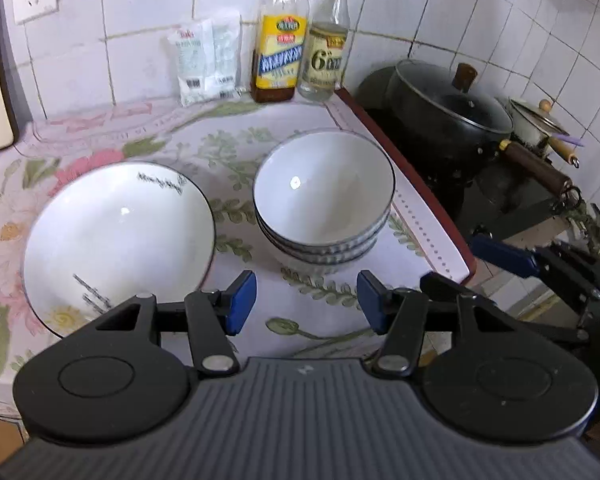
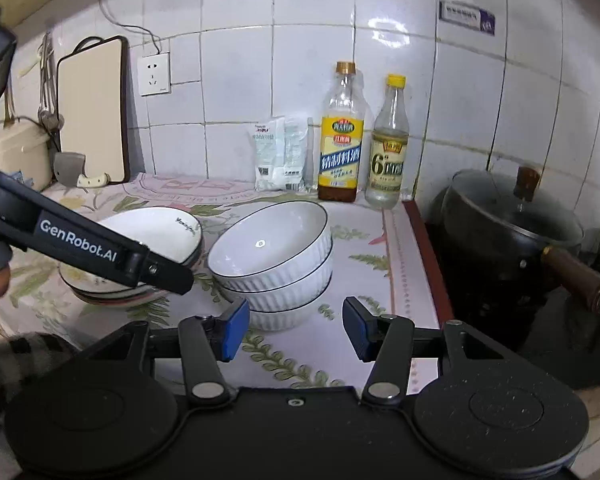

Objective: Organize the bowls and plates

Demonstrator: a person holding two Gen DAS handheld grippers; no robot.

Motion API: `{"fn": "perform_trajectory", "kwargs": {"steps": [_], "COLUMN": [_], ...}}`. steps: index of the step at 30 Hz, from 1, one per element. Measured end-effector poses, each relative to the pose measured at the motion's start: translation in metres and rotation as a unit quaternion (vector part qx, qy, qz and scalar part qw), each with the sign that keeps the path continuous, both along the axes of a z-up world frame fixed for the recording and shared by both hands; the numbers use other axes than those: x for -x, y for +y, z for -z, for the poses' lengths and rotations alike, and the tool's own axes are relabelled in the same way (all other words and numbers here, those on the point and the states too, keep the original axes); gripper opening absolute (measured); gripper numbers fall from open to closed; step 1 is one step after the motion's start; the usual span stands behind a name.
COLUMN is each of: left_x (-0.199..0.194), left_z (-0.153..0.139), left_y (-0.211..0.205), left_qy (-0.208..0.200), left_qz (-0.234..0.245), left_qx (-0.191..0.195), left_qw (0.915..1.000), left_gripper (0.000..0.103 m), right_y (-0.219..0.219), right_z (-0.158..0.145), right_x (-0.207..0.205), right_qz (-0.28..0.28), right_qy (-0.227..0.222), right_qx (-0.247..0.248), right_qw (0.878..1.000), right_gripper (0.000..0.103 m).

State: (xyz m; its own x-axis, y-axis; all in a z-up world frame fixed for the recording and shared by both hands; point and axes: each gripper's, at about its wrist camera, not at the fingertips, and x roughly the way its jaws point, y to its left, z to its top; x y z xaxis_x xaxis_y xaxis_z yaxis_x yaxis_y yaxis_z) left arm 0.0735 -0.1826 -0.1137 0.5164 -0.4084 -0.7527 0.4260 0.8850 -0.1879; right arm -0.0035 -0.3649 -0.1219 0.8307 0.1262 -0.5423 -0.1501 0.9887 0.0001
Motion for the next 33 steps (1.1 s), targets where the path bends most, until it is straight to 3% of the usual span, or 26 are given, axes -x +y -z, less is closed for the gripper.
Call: {"fn": "perform_trajectory", "kwargs": {"steps": [10, 16, 18, 20, 25, 30, 33], "left_x": [-0.005, -0.011, -0.011, -0.012, -0.022, -0.033, -0.035], "left_z": [0.022, 0.027, 0.028, 0.031, 0.038, 0.041, 0.041], "left_y": [-0.002, -0.001, 0.000, 0.000, 0.004, 0.010, 0.014], "left_qy": [0.016, 0.003, -0.006, -0.007, 0.027, 0.067, 0.071], "left_qz": [-0.003, -0.013, -0.011, -0.016, -0.039, -0.037, -0.044], "left_qx": [0.010, 0.024, 0.041, 0.050, 0.092, 0.155, 0.175], "left_qw": [0.9998, 0.9996, 0.9991, 0.9986, 0.9947, 0.9849, 0.9811], "left_gripper": [0.055, 0.055, 0.056, 0.063, 0.067, 0.069, 0.073], "right_y": [-0.006, -0.002, -0.001, -0.001, 0.002, 0.001, -0.001], "right_z": [0.037, 0.055, 0.061, 0.068, 0.089, 0.101, 0.103], "right_x": [-0.009, -0.019, -0.025, -0.031, -0.048, -0.061, -0.066], "right_qz": [-0.009, -0.029, -0.032, -0.031, -0.034, -0.037, -0.039], "right_qy": [0.009, 0.014, 0.014, 0.014, 0.017, -0.006, -0.016], "right_qx": [-0.007, -0.020, -0.025, -0.038, -0.040, -0.050, -0.065], "right_qw": [1.000, 0.999, 0.999, 0.999, 0.998, 0.998, 0.997], "right_gripper": [0.062, 0.062, 0.068, 0.070, 0.072, 0.080, 0.085]}}
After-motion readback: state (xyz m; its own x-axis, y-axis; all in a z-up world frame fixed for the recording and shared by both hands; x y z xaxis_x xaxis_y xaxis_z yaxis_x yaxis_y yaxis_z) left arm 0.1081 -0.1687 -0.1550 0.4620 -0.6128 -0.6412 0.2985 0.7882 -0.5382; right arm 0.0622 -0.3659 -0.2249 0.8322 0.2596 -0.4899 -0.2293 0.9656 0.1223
